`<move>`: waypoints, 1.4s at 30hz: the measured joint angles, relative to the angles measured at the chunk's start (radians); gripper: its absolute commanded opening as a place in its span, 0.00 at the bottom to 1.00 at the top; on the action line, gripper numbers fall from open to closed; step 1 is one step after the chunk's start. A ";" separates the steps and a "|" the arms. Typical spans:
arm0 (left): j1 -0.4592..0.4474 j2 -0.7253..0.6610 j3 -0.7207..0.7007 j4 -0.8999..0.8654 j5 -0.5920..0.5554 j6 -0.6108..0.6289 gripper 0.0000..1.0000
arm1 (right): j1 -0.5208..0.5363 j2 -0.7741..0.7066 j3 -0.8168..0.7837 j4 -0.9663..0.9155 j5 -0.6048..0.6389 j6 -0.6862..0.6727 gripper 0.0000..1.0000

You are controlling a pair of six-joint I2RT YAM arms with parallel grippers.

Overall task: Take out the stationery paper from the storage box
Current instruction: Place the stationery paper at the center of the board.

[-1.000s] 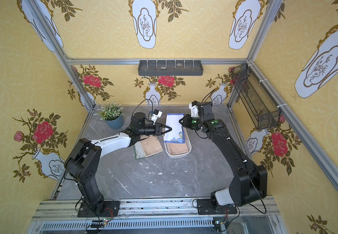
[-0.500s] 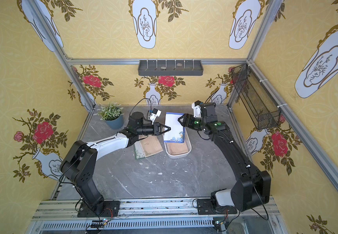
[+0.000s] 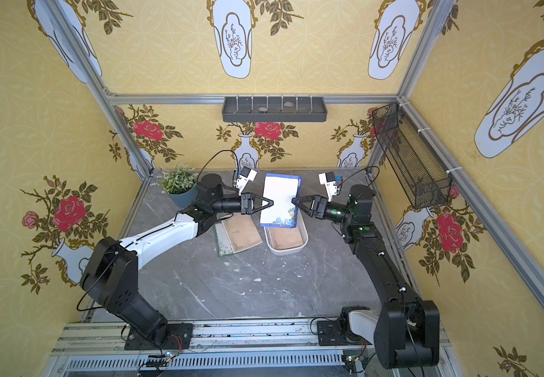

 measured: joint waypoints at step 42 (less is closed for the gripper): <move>0.000 -0.012 -0.010 -0.074 -0.039 0.034 0.00 | 0.045 0.088 0.101 -0.193 0.076 -0.158 0.00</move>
